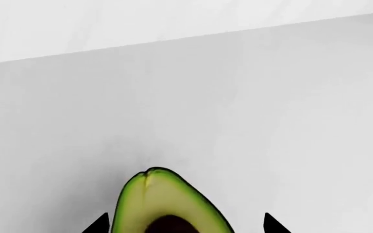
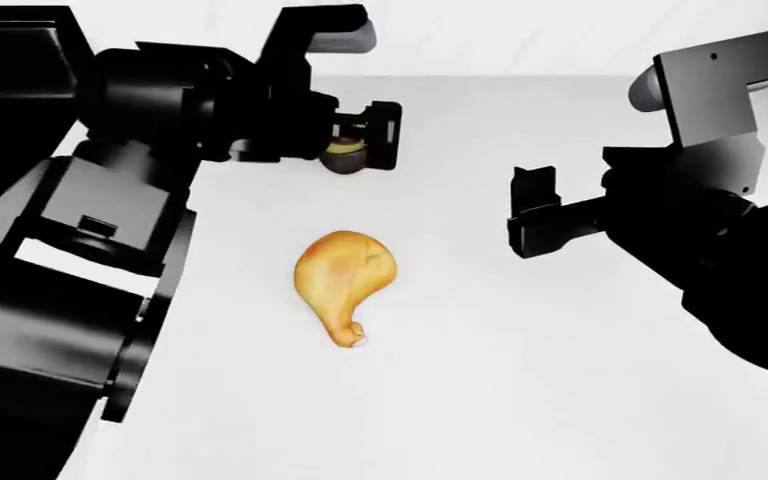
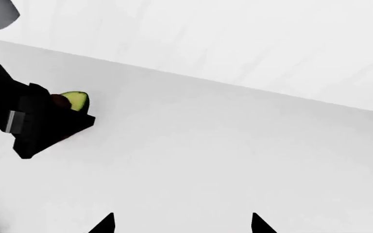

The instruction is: Place both pans onto different burners. Then place the avocado and the chicken breast on different pans.

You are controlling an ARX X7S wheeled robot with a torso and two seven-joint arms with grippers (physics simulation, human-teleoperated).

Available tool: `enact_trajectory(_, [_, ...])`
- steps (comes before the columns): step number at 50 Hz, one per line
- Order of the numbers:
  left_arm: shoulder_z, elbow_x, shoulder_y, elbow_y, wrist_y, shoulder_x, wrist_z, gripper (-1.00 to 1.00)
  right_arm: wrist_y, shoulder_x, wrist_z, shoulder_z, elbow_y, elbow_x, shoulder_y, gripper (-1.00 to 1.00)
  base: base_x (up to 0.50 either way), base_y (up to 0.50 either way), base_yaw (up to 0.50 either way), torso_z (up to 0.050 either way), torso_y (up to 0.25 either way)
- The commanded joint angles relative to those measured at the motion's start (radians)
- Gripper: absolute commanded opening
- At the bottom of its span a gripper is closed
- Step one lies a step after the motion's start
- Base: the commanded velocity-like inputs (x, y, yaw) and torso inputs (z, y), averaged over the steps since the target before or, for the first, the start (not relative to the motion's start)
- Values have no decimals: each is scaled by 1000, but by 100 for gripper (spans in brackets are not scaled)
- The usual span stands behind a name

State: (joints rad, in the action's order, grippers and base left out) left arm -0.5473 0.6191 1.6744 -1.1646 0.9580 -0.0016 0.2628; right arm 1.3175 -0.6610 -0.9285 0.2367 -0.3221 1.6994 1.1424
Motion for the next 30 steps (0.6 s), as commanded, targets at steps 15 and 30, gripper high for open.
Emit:
enact_trajectory(15, [-378,346,50,-142,-68,1,-70,100,-12,-5,4,13,3,6,2,100,0,0,0,0,0])
enact_trajectory(30, [-413,384,54,-140,-83,1,-59,-100,-23,-12,6,20,1,10,5,100,0,0,0,0,0])
